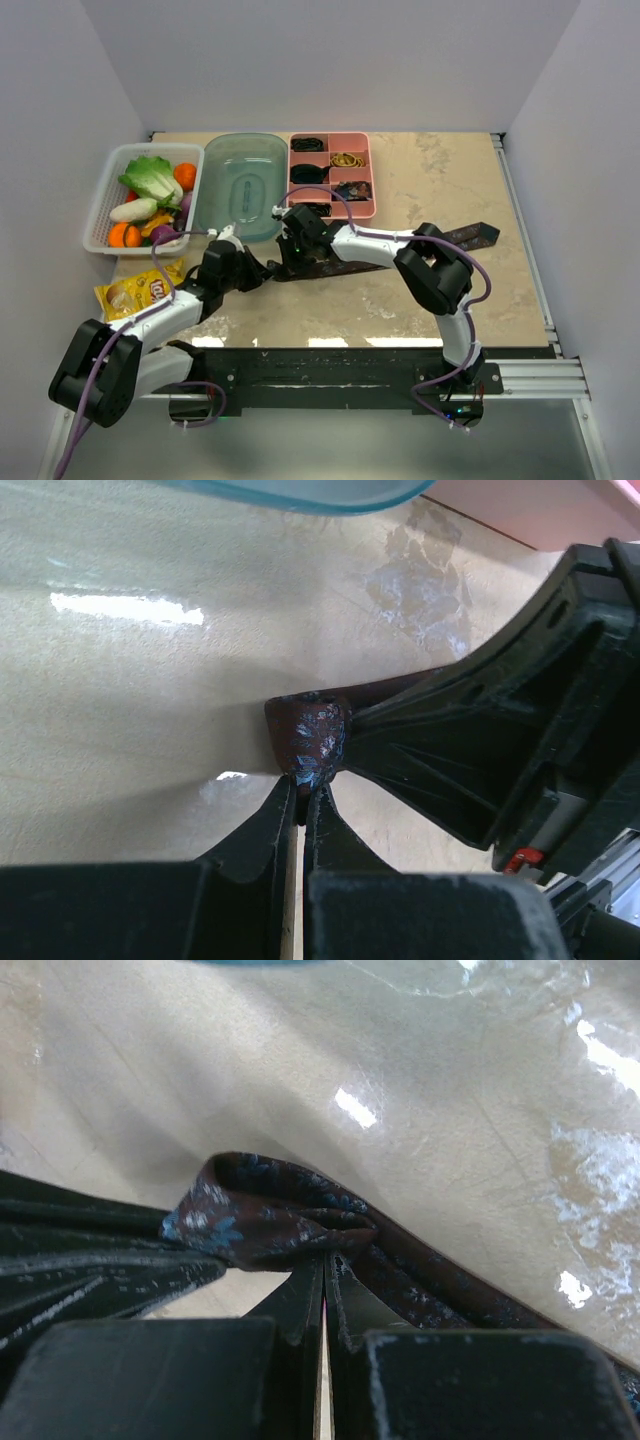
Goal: Roll the ties
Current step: Roll the tie at the center of the board.
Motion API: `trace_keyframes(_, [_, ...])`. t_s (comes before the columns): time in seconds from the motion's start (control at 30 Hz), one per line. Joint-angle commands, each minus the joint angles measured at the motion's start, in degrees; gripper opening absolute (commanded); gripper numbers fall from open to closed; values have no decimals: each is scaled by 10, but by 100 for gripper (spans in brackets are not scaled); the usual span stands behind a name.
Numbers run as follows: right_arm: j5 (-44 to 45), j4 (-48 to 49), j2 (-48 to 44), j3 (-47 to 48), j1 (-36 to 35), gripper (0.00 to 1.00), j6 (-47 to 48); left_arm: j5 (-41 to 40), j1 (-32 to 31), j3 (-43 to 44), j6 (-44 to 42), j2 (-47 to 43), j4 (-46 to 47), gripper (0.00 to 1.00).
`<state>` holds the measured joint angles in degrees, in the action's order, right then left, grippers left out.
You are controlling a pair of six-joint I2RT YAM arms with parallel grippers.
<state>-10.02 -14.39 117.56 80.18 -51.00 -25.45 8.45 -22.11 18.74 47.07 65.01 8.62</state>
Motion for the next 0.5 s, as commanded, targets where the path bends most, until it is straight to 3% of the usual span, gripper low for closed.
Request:
trace_keyframes(0.0, [5, 0, 14, 30, -3, 0, 12, -21, -21, 44, -26, 1, -21, 0])
trace_keyframes(0.47, [-94, 82, 7, 4, -4, 0, -24, -57, -60, 120, -51, 19, -70, 0])
